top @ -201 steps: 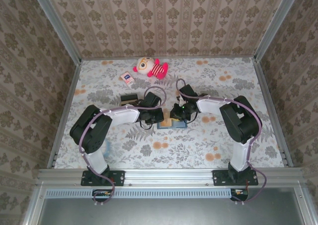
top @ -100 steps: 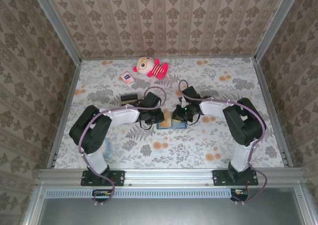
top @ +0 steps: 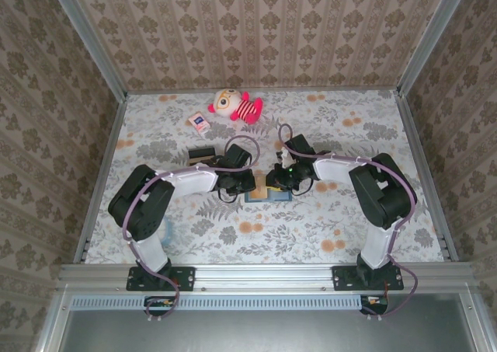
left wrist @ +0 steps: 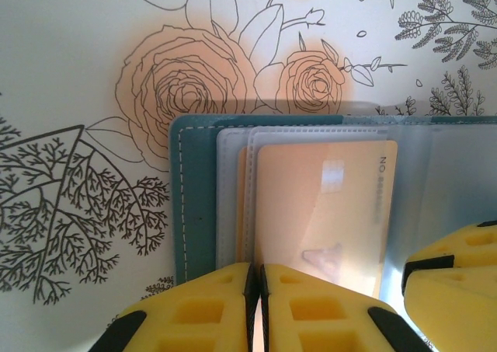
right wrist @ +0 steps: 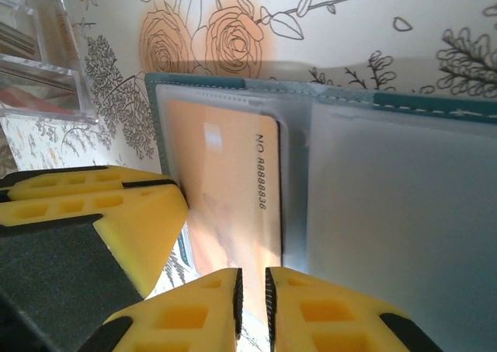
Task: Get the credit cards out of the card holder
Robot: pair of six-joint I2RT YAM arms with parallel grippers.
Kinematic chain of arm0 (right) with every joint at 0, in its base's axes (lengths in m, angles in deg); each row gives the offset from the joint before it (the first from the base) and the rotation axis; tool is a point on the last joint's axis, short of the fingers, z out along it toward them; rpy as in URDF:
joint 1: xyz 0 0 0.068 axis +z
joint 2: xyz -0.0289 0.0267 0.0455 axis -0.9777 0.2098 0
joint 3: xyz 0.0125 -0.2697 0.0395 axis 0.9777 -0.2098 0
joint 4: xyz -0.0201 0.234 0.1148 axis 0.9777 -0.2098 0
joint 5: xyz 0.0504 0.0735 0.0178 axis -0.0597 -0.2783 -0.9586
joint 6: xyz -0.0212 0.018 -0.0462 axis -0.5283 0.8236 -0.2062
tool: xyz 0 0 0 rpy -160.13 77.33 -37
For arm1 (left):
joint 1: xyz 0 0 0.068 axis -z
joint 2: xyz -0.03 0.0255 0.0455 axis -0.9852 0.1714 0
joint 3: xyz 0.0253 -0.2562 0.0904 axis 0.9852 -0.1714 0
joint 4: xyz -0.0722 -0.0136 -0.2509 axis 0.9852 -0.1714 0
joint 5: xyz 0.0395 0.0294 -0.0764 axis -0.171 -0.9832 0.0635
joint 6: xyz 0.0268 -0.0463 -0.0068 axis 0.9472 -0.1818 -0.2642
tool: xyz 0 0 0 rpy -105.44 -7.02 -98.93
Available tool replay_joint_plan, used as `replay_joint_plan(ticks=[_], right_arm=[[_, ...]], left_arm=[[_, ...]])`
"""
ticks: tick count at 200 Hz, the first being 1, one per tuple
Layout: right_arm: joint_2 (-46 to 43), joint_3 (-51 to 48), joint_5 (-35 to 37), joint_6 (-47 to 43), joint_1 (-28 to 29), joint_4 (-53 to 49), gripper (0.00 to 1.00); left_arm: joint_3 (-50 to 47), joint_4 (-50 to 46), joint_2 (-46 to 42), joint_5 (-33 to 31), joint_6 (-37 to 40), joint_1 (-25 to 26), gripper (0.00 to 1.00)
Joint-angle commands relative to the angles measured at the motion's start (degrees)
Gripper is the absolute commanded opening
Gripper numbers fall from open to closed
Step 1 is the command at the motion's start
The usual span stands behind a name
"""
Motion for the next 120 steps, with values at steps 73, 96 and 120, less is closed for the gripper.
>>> replay_joint_plan(ticks=[73, 96, 120], right_arm=[[3.12, 0.91, -1.78, -1.65, -0.03, -0.68, 0.16], [3.38, 0.74, -3.34, -1.64, -0.03, 0.61, 0.14], [3.49, 0.3, -4.32, -1.26, -0.02, 2.2, 0.13]], left_arm=[[-1.19, -3.48, 2.08, 0.45, 0.37, -0.08, 0.14], [-1.54, -3.07, 2.24, 0.68, 0.06, -0.05, 0.12], [-2.57, -2.03, 2.26, 0.58, -0.76, 0.08, 0.11]])
